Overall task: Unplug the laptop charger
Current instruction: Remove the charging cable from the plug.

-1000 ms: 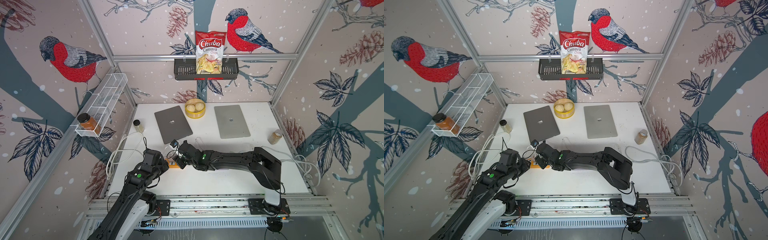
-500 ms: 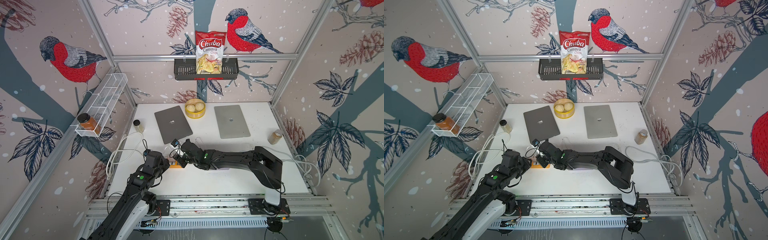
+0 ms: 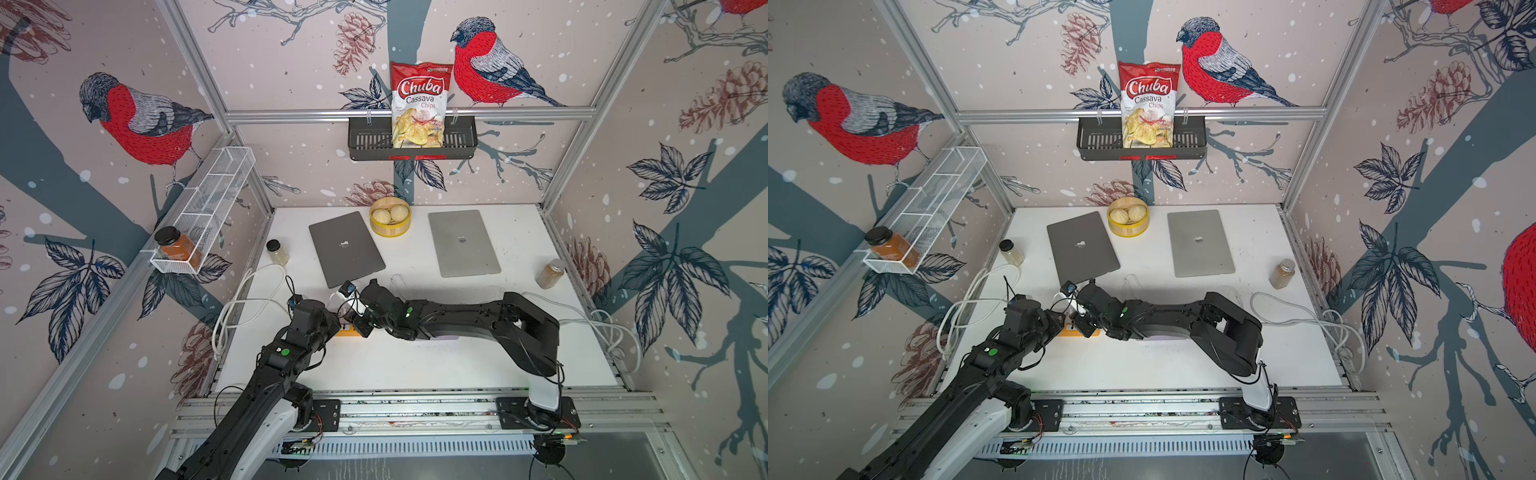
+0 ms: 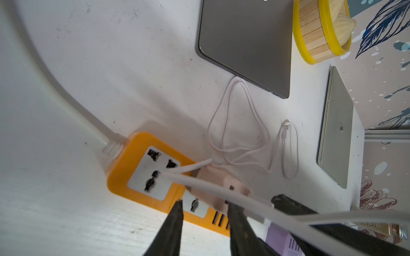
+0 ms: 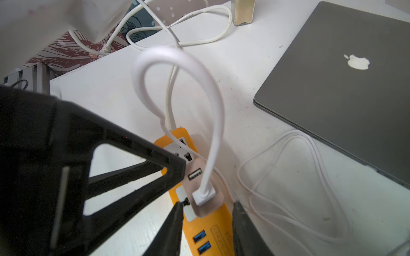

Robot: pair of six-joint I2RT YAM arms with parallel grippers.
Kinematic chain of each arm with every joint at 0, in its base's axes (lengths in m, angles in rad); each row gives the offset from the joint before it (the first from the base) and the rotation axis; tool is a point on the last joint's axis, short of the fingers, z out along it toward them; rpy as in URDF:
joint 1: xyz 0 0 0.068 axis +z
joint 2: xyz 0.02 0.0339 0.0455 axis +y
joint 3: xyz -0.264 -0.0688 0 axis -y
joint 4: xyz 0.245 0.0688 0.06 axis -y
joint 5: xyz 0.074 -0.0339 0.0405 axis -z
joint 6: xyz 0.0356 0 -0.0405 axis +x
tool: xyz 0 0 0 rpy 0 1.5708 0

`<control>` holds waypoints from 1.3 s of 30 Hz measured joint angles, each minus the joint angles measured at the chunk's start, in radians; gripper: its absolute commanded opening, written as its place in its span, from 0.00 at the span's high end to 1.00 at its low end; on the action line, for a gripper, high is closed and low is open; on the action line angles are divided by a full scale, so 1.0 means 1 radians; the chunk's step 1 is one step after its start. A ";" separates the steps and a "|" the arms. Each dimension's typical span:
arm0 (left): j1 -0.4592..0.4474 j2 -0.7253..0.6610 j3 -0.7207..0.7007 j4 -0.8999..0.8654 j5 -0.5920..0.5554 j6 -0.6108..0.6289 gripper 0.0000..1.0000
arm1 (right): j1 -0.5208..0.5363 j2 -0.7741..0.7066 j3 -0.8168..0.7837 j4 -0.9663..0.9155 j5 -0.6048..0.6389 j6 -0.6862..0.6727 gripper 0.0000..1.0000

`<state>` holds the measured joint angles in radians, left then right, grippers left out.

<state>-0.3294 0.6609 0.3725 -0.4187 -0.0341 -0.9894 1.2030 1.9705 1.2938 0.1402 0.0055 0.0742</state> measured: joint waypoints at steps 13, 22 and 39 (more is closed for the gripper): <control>-0.001 0.027 -0.037 0.070 -0.018 -0.002 0.64 | -0.005 0.033 0.038 0.001 -0.023 -0.026 0.67; -0.001 0.001 -0.039 0.053 -0.033 -0.005 0.63 | -0.005 0.048 0.048 0.001 -0.039 -0.031 0.77; -0.001 -0.010 -0.055 0.059 -0.040 -0.006 0.63 | -0.006 0.040 0.028 0.023 -0.037 -0.051 0.82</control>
<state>-0.3302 0.6506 0.3180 -0.3599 -0.0738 -0.9955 1.1973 2.0102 1.3216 0.1627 -0.0311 0.0235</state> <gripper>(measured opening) 0.366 0.184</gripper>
